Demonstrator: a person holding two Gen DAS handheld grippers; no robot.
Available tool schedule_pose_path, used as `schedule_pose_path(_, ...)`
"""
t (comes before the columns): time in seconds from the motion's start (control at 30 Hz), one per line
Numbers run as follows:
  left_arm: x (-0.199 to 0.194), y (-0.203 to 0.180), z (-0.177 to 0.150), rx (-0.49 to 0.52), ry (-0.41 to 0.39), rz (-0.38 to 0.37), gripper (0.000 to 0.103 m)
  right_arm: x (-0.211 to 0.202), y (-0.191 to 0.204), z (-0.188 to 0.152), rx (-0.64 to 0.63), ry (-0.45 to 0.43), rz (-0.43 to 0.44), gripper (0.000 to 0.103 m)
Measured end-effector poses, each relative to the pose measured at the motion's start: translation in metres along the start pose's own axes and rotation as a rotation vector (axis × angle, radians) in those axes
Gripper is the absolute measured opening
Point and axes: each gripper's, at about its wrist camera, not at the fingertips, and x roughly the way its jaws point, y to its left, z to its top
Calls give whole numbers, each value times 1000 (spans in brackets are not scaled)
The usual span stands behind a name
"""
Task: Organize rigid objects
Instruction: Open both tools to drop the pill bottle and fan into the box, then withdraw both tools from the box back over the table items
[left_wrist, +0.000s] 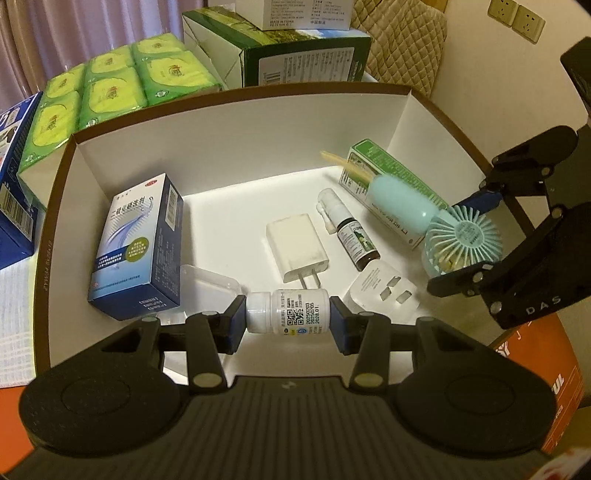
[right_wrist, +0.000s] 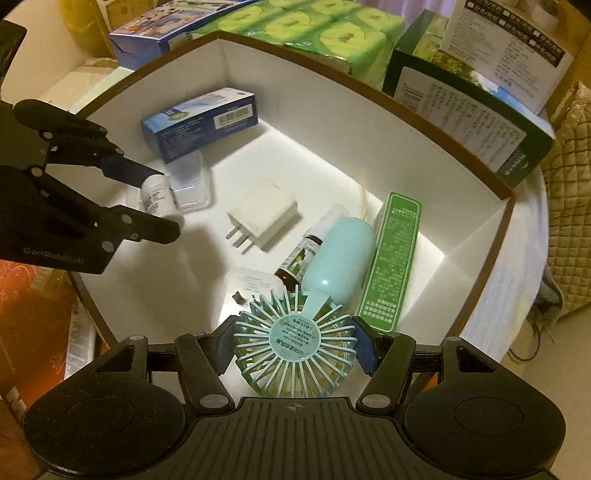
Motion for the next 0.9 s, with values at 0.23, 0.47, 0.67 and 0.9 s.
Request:
schedule_pose_path(0.23, 5, 2, 0, 3, 19, -5, 42, 4, 7, 2, -35, 27, -43, 61)
schedule_pose_path(0.47, 7, 1, 1, 14, 26, -12, 42, -2, 1, 2, 1, 14, -42, 61)
schedule_pose_path(0.67, 12, -1, 2, 16, 36, -12, 43, -4, 2, 0, 21, -1, -39, 61)
schedule_pose_path(0.9, 7, 7, 0, -17, 29, -5, 48, -9, 2, -3, 62, -18, -15, 61)
